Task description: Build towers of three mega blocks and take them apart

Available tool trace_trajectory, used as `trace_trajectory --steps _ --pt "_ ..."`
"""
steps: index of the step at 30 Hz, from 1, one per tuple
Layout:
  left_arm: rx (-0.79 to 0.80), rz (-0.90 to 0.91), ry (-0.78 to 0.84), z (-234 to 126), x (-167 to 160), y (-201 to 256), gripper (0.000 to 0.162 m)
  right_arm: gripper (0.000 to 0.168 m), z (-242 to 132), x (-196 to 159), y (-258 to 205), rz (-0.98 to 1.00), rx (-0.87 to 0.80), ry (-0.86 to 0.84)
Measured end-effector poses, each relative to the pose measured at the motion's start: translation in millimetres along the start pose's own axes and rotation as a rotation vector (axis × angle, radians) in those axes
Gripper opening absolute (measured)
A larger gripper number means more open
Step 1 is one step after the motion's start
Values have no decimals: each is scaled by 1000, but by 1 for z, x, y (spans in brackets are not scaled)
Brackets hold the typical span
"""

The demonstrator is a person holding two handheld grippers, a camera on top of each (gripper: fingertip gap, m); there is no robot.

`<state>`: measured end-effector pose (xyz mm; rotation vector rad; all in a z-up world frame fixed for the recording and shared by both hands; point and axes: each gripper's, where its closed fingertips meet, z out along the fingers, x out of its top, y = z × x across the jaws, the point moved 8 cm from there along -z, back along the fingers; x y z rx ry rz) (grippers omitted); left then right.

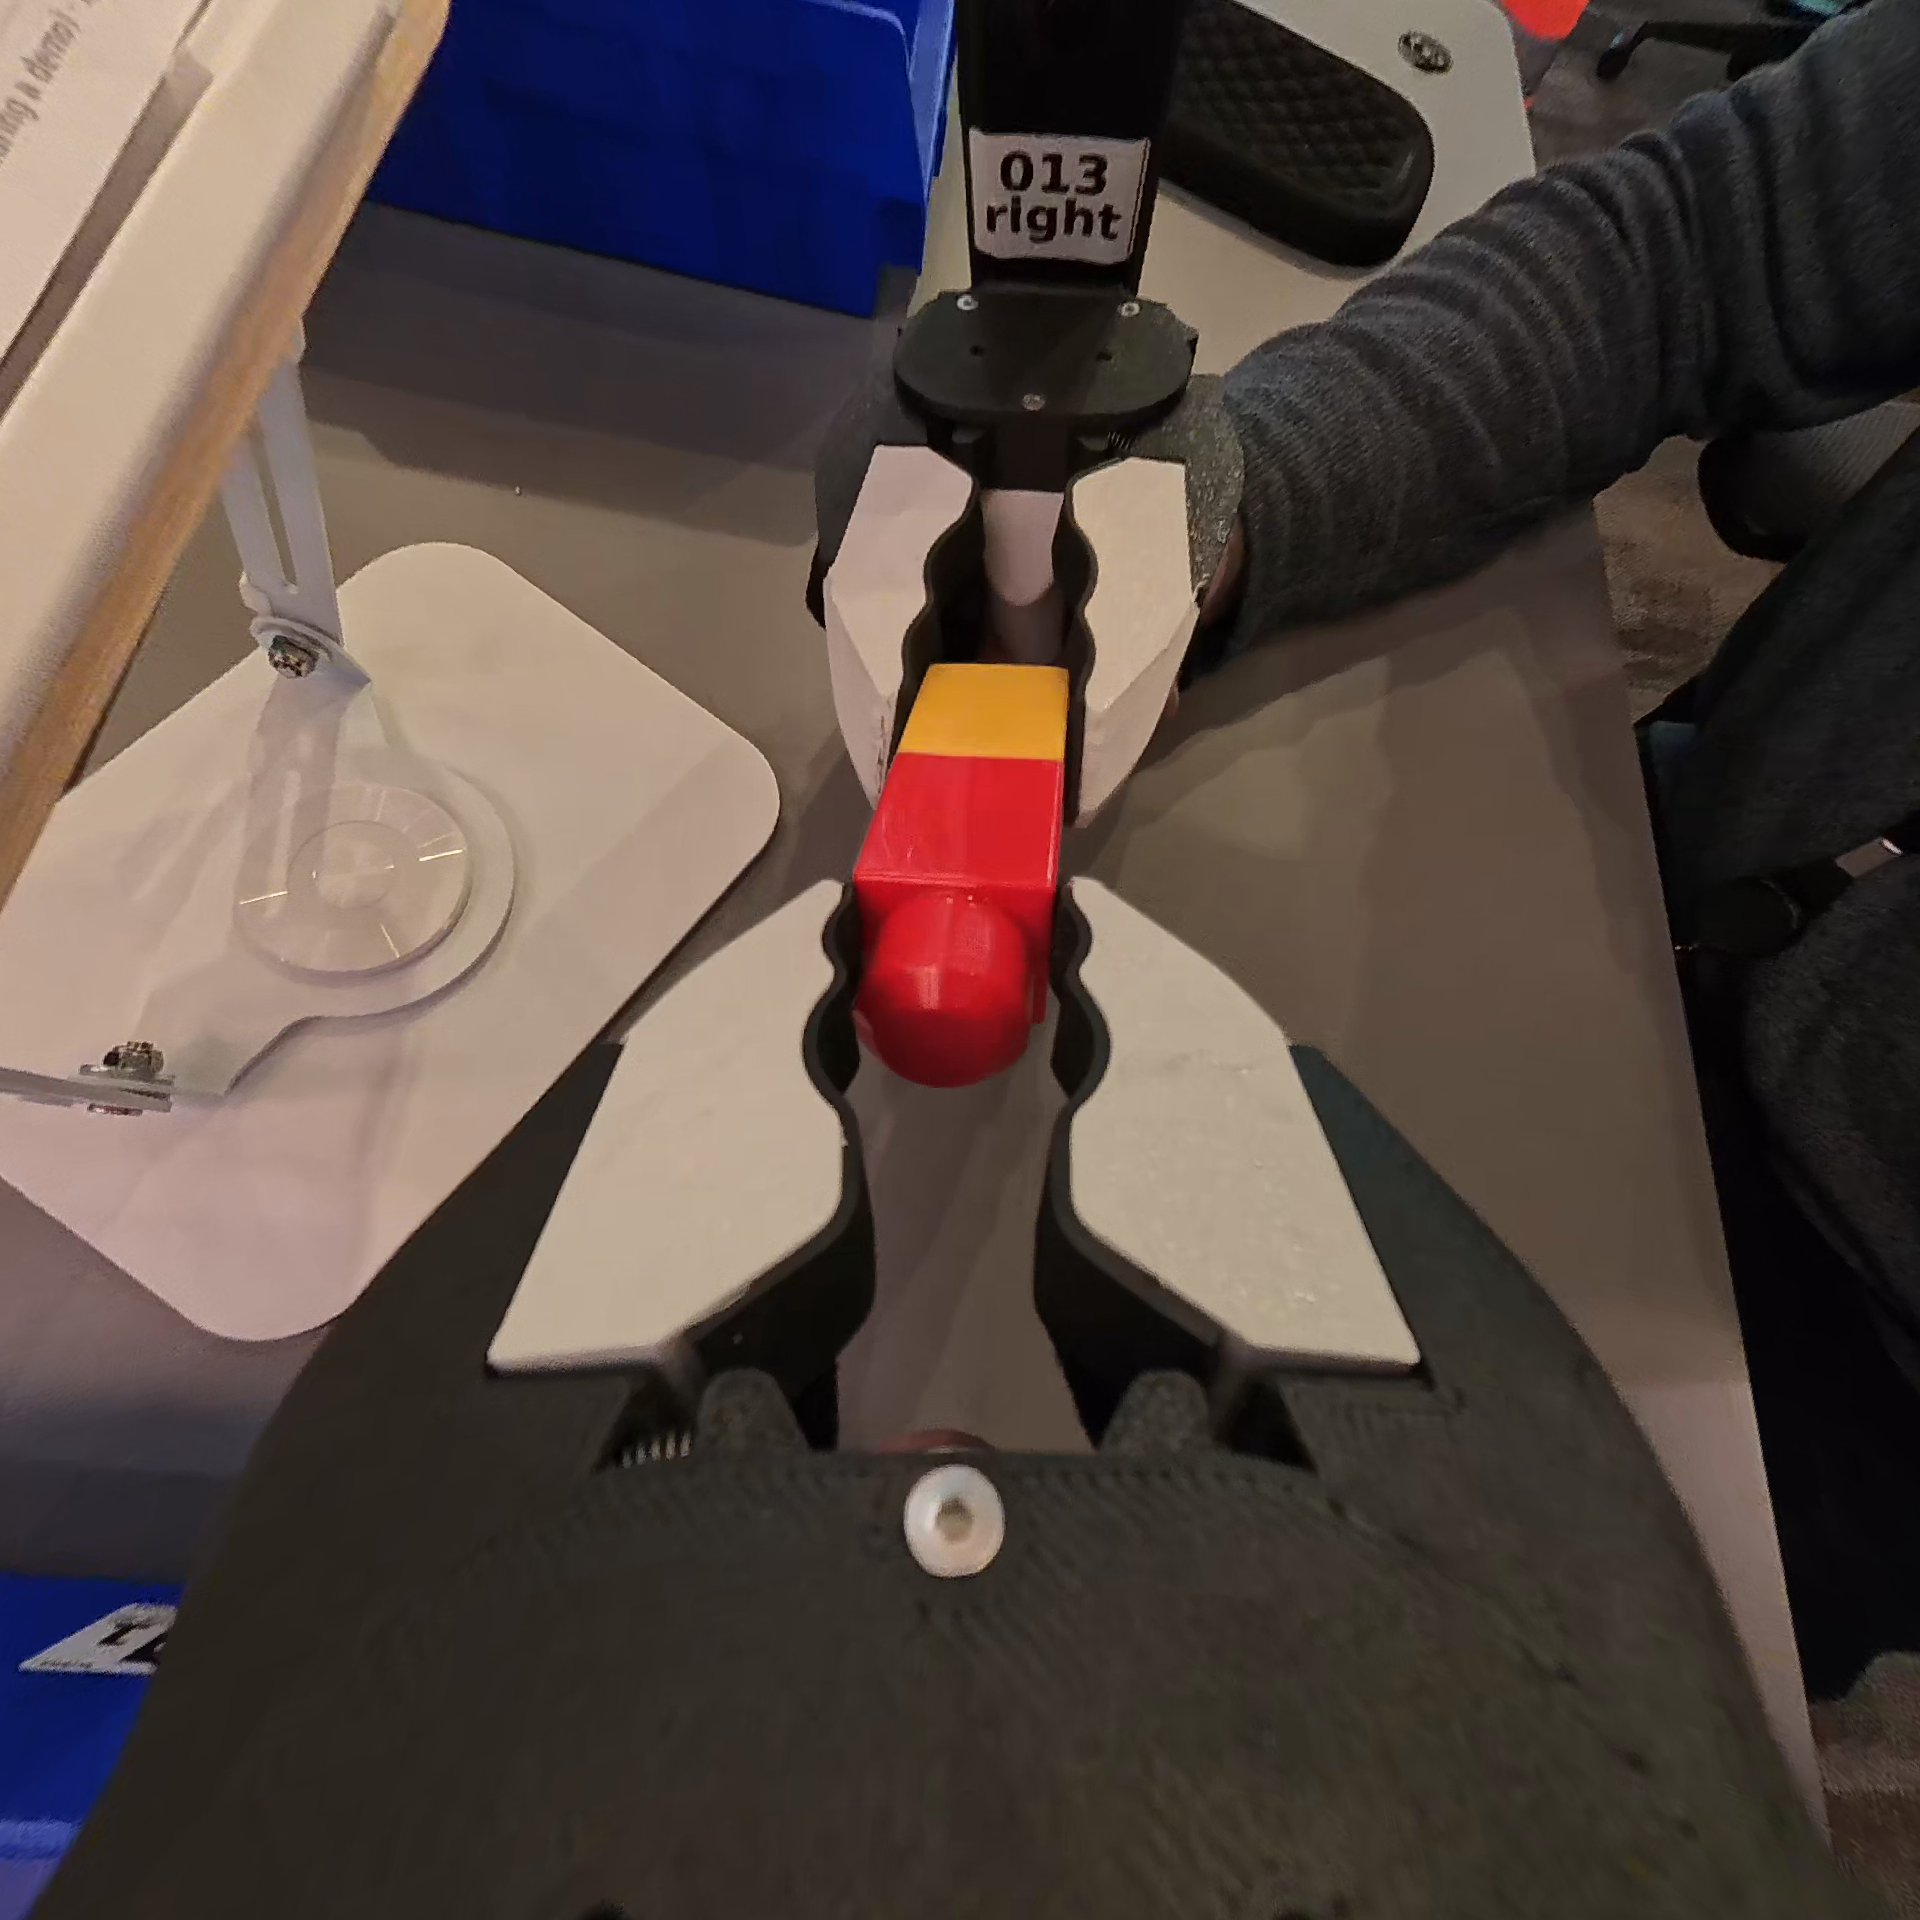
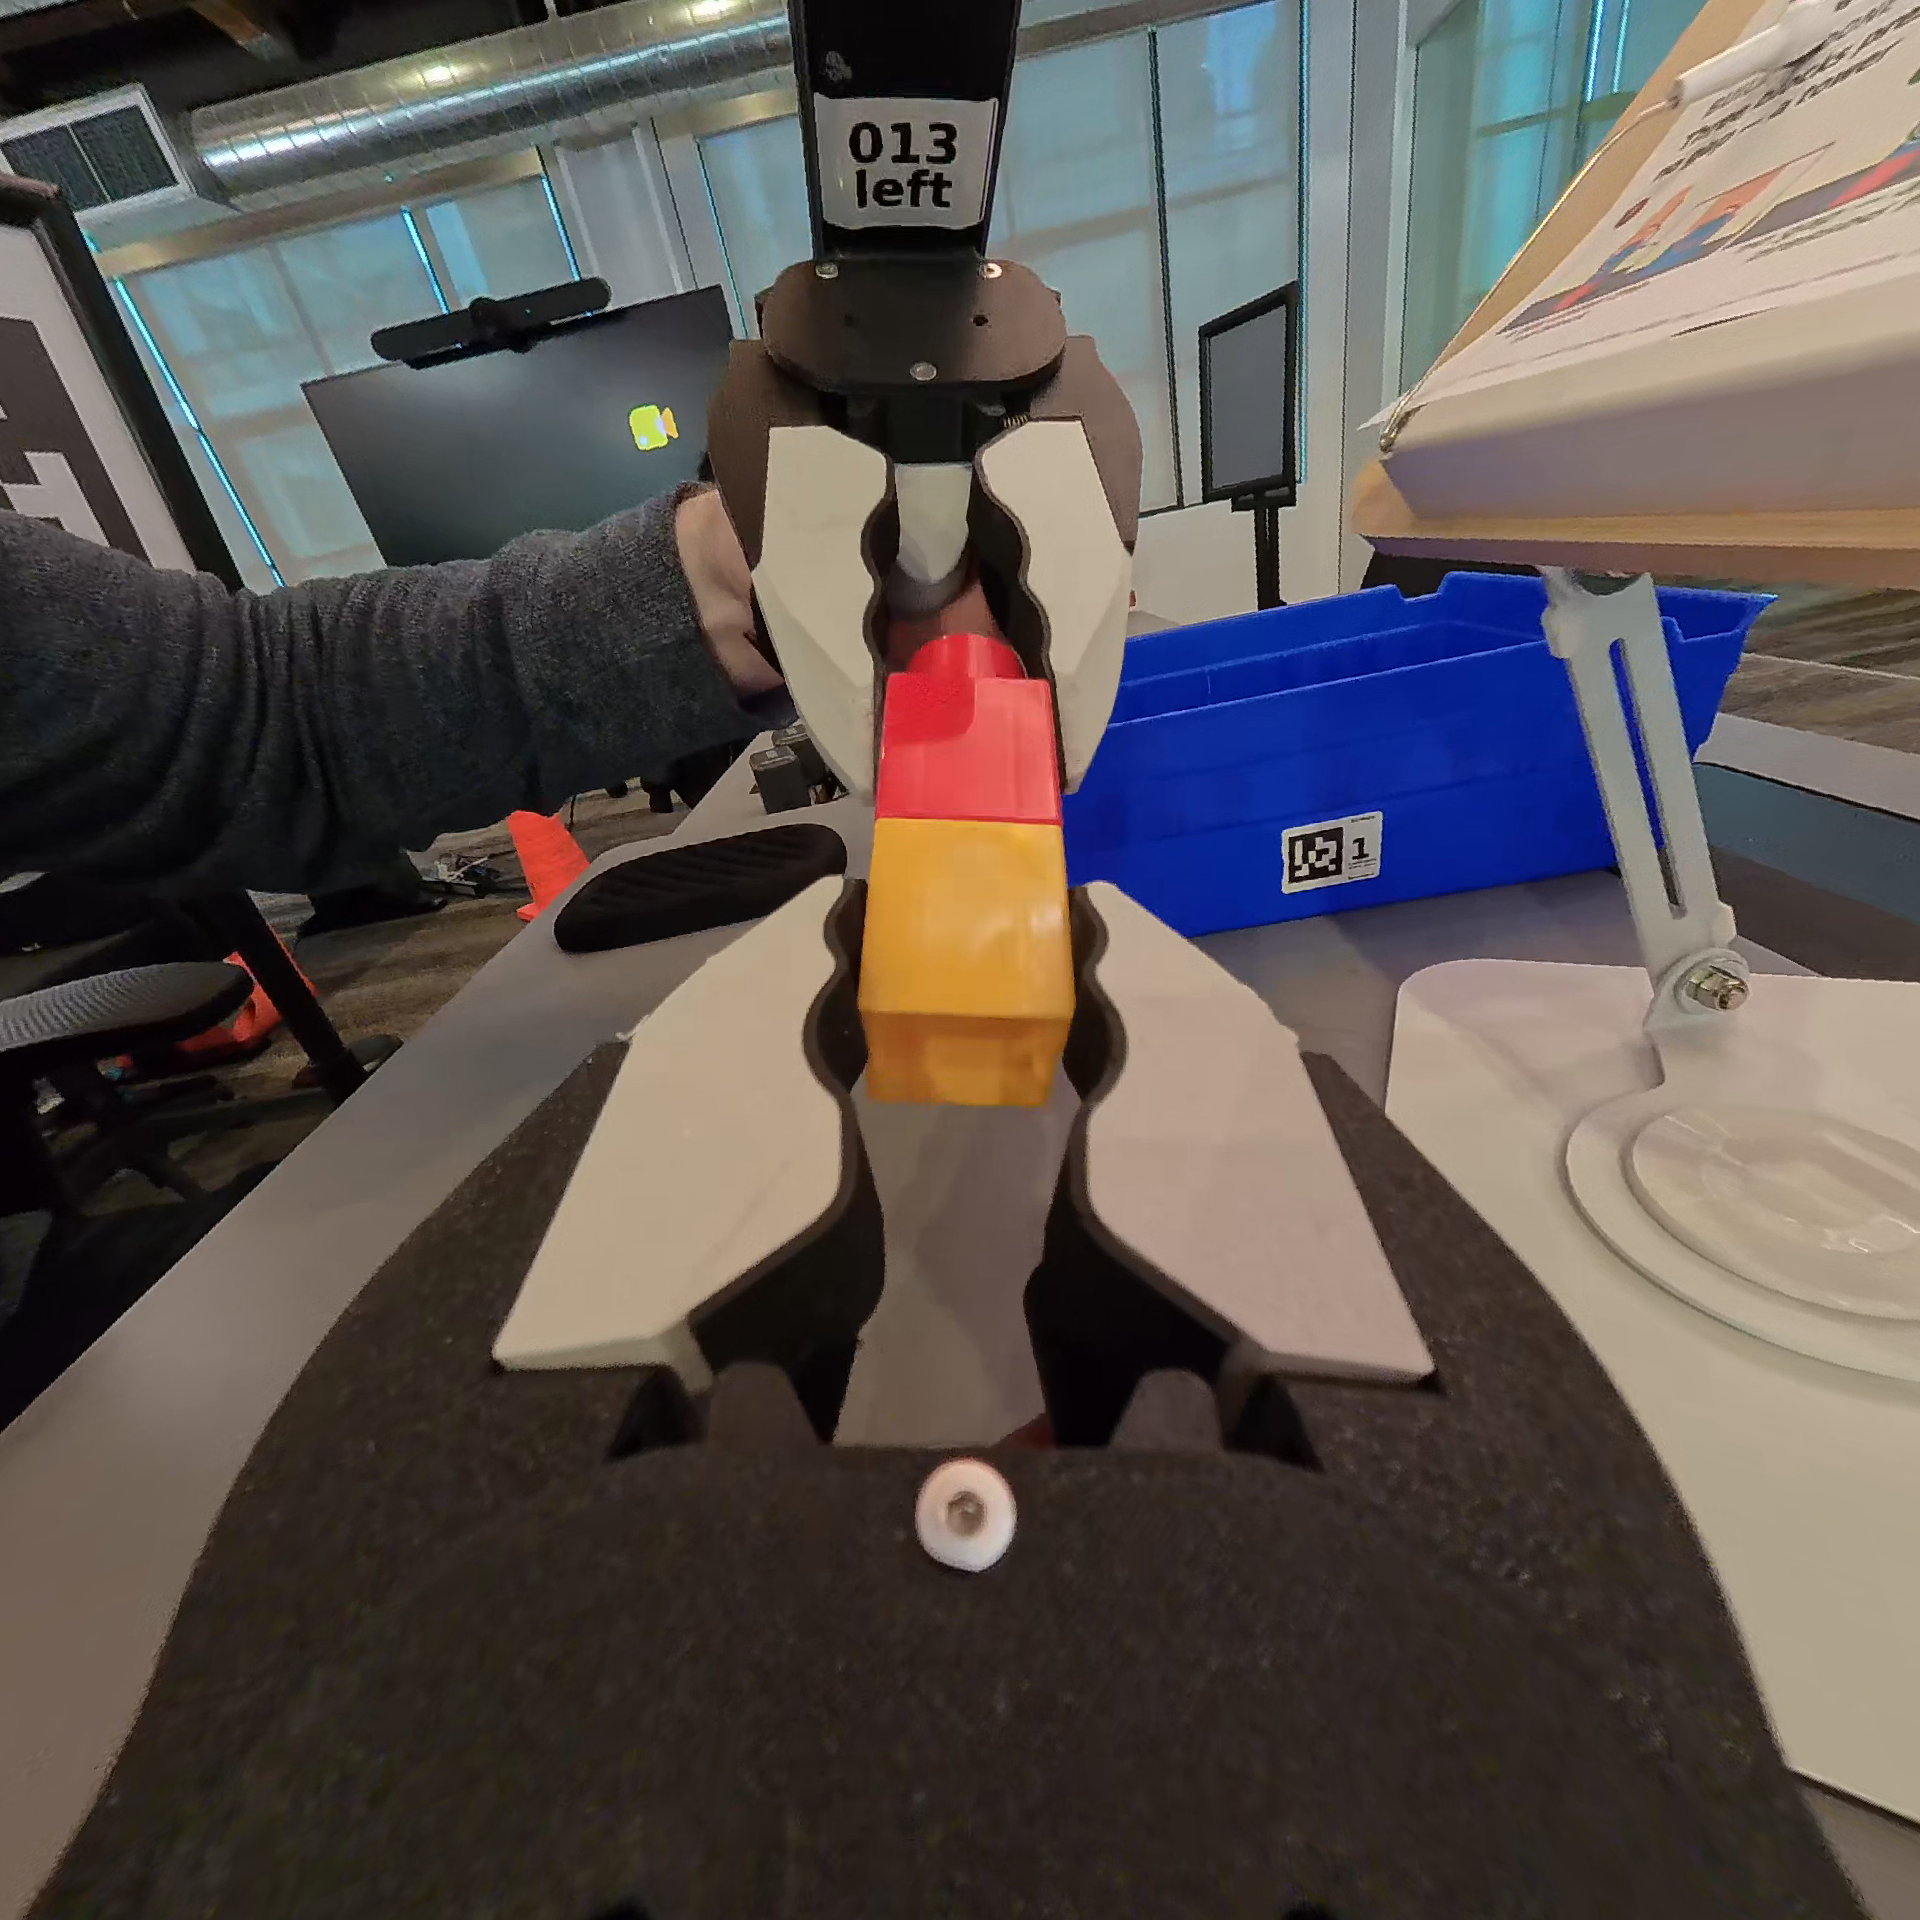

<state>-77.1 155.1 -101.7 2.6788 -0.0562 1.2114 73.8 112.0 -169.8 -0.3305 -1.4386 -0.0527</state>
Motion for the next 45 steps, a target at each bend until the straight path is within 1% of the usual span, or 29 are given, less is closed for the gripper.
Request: trace_trajectory --steps 4,7,9,11,13,17,20,24,28,35,38,41,43,45 --pt "3 1 -4 1 -3 0 34 36 1 0 0 5 2 -8" --pt "23 37 -58 -2 1 2 34 36 4 -1 -1 -14 -5 -27" --pt "71 83 -153 -2 4 3 34 45 5 -1 -1 -11 -10 -35" --pt "96 125 -282 2 5 4 34 43 6 -2 -2 -21 1 -43" --pt "84 144 -360 8 9 7 34 42 9 -3 -5 -46 2 -69" --pt "56 153 -476 21 17 11 34 41 14 -7 -9 -98 -15 -125" --pt "31 148 -535 29 20 13 34 37 16 -7 -11 -112 -20 -138" --pt "39 164 -605 34 24 14 34 37 17 -9 -11 -128 -32 -169" --pt "30 166 -608 34 24 14 34 35 17 -9 -11 -133 -28 -174" --pt "21 104 -484 26 26 11 34 35 14 -7 -9 -106 -11 -146" --pt "25 78 -430 16 24 10 32 35 13 -6 -8 -89 -6 -135" --pt "31 64 -365 2 23 9 26 35 12 -6 -7 -86 -5 -133" --pt "46 56 -356 -5 20 8 21 35 12 -6 -7 -84 -7 -132" --pt "86 50 -353 -16 16 9 21 35 11 -6 -7 -77 -5 -126"
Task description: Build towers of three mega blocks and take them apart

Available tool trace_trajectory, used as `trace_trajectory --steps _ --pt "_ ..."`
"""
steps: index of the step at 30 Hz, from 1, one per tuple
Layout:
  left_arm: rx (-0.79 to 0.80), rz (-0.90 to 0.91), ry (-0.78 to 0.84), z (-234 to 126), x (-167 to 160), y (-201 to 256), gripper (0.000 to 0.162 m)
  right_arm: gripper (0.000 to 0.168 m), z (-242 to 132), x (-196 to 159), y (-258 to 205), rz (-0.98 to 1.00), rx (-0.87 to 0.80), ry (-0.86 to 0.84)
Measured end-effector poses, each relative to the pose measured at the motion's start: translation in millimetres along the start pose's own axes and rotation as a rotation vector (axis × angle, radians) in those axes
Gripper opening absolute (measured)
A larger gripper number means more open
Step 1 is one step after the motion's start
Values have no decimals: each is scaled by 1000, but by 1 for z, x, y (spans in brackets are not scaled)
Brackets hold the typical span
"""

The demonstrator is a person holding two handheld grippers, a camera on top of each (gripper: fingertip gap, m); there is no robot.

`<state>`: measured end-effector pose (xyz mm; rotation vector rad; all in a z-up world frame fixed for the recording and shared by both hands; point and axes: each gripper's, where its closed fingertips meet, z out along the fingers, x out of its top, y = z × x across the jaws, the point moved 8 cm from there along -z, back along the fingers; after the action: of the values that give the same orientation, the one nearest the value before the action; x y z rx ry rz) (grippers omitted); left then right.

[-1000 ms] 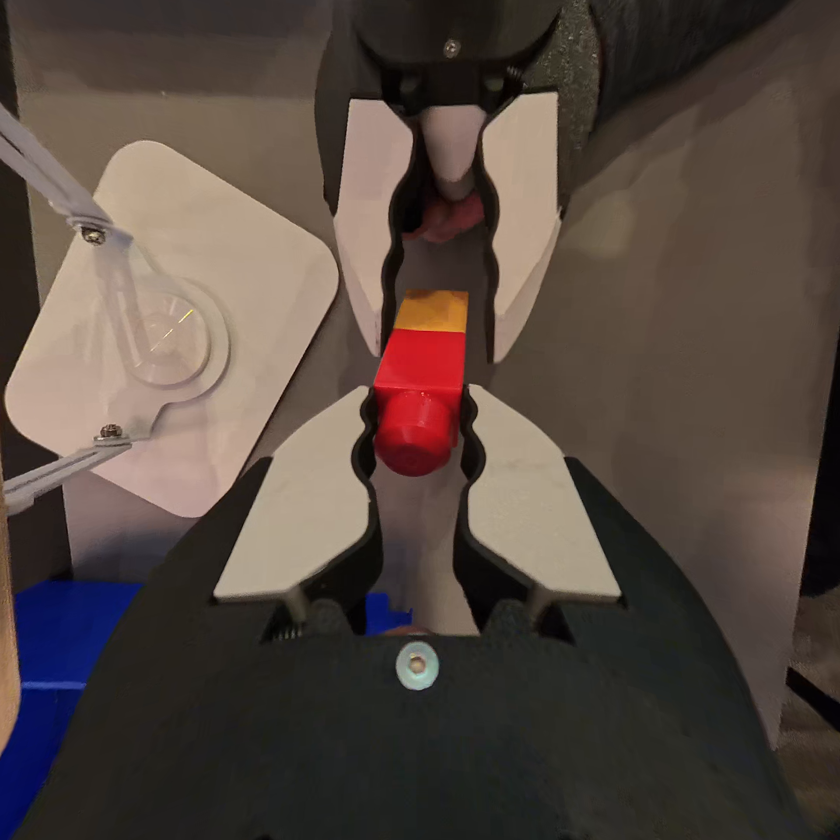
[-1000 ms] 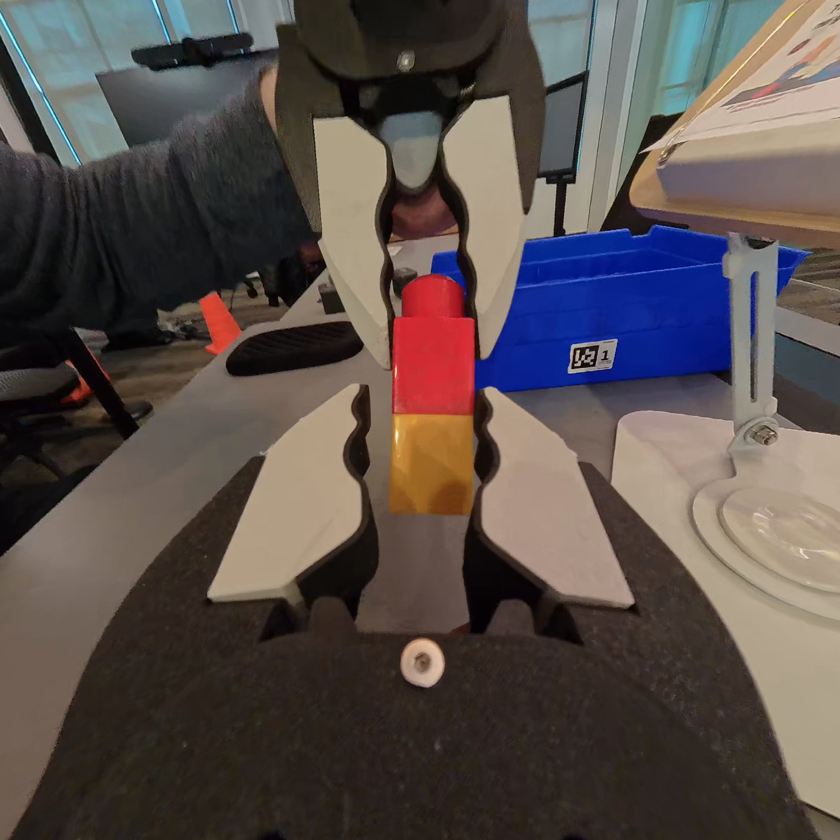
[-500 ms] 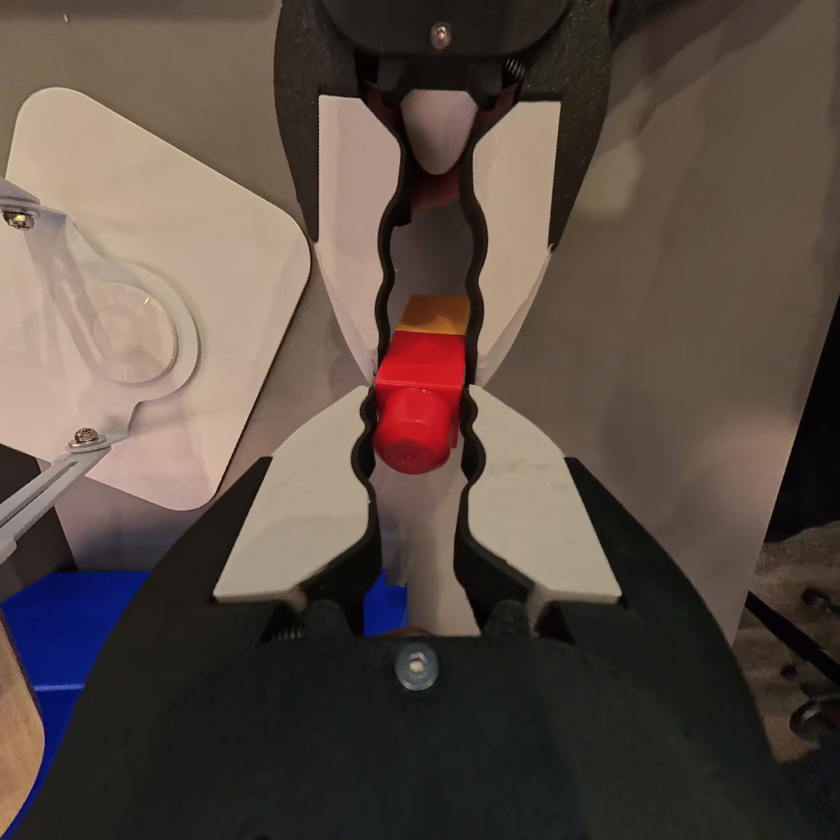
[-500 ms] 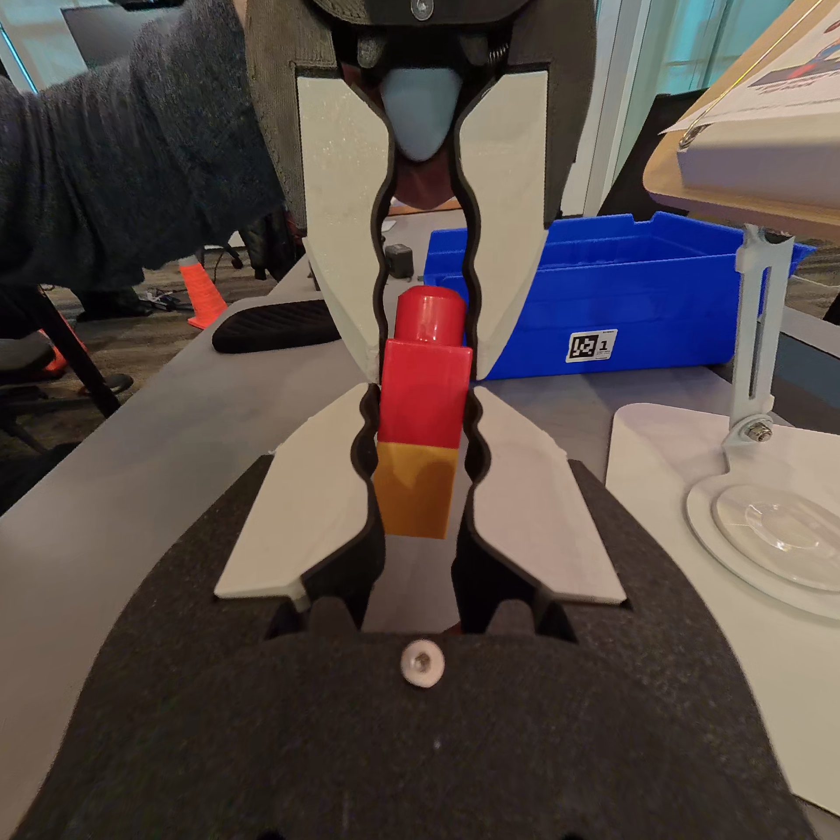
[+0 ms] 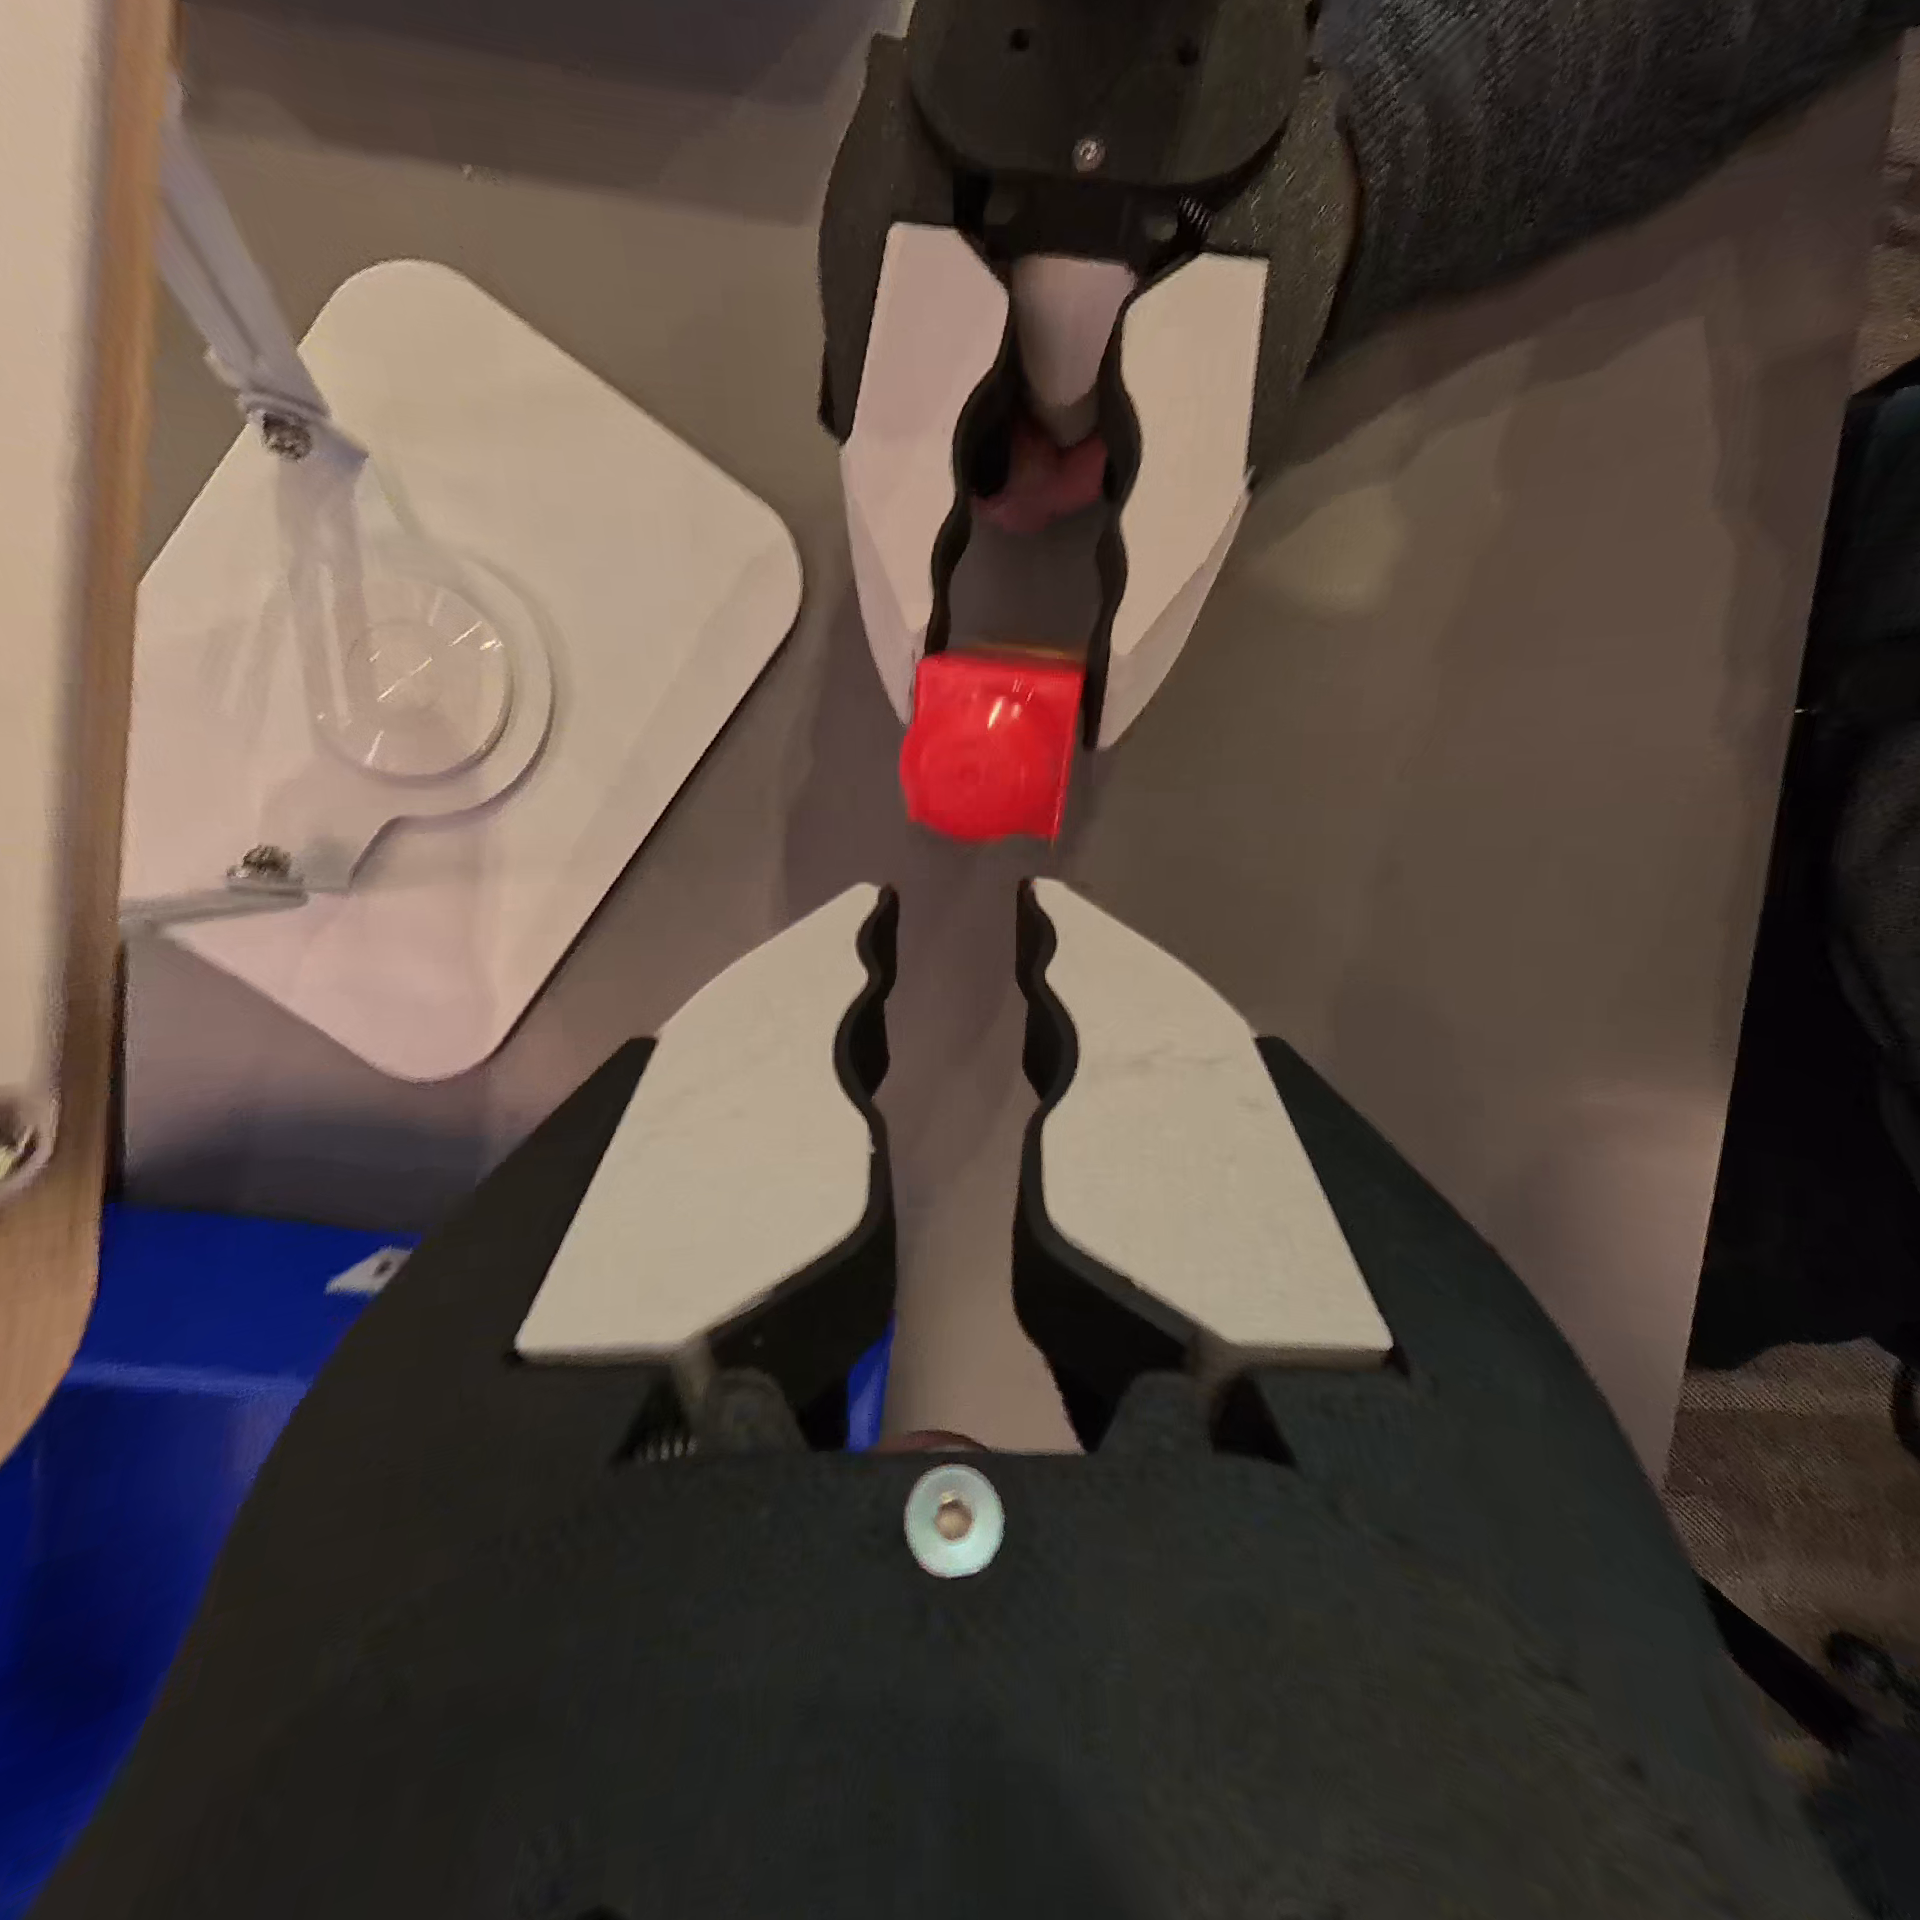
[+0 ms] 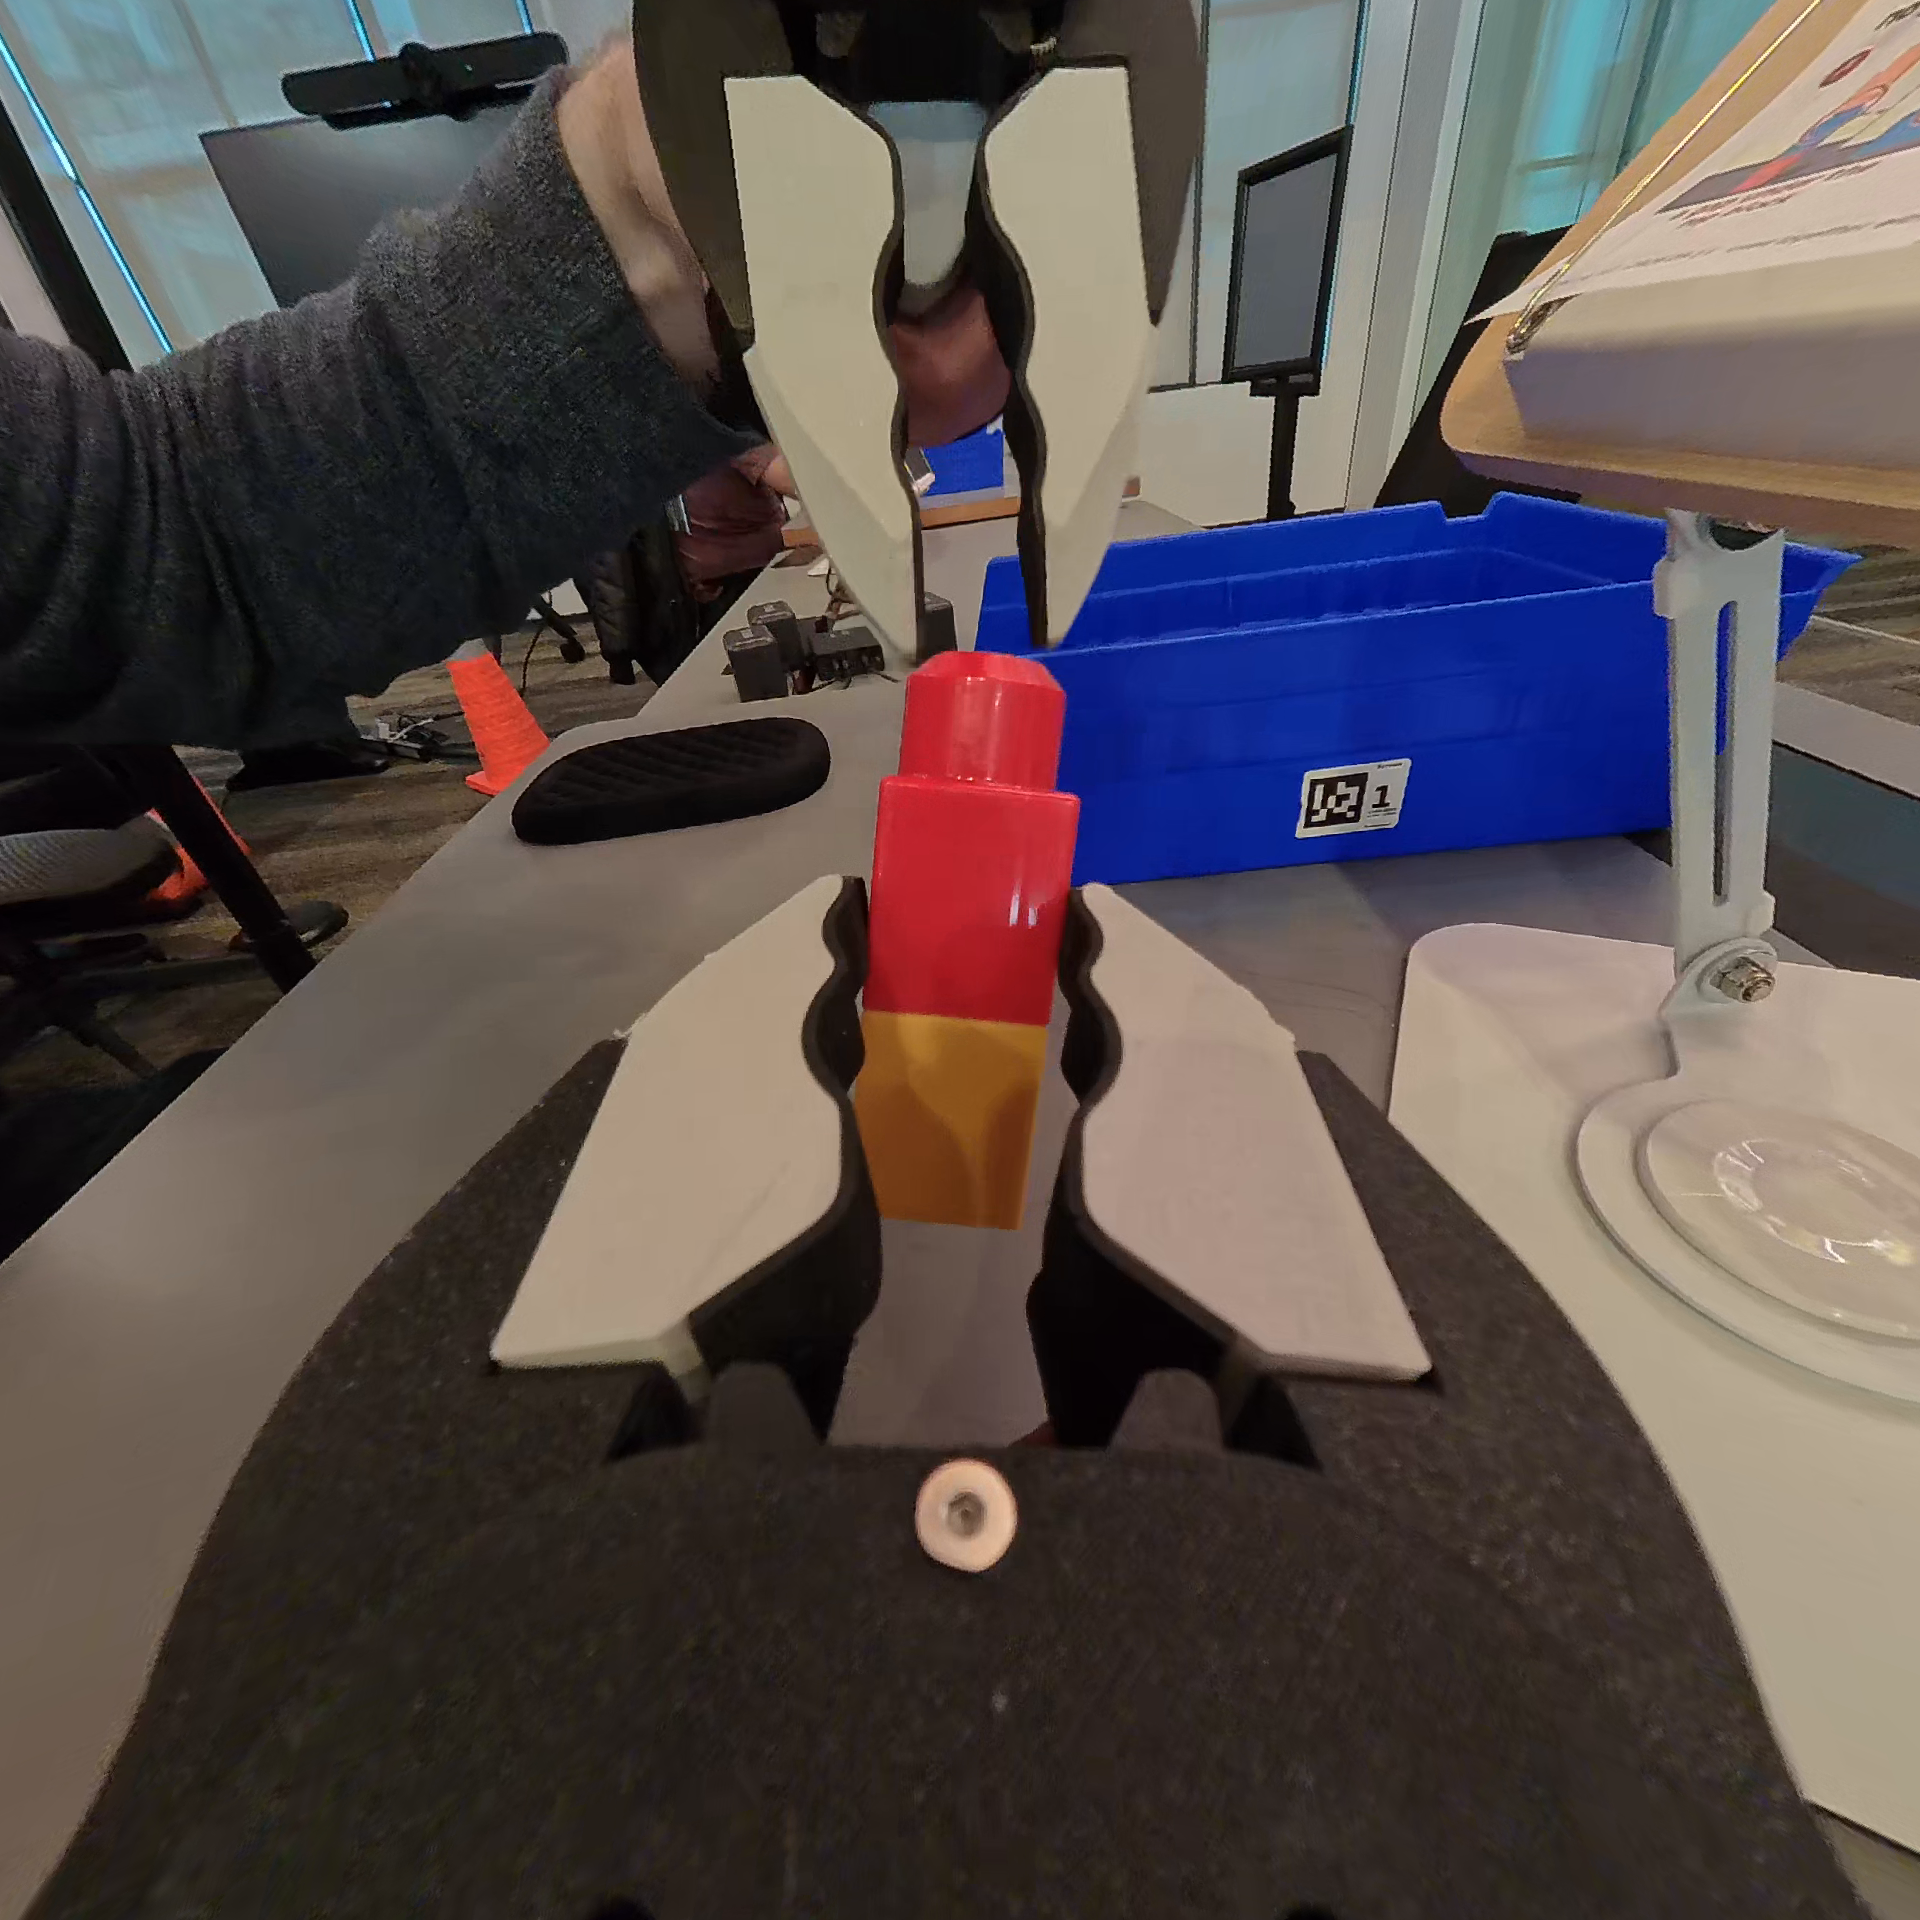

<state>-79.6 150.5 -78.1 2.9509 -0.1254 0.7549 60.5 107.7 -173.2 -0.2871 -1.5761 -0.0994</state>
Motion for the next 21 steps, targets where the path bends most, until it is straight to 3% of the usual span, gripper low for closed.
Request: trace_trajectory --steps 4,10,16,21 --pt "166 -63 -25 -34 -27 -8 25 35 0 0 0 3 2 0" --pt "482 -250 -194 -80 -103 -37 32 35 0 0 0 6 -2 -1" --pt "560 -360 -412 -65 -182 -60 38 35 1 -1 0 0 -1 -7" --pt "544 -449 -491 -43 -221 -75 38 35 1 -1 0 3 0 -6"
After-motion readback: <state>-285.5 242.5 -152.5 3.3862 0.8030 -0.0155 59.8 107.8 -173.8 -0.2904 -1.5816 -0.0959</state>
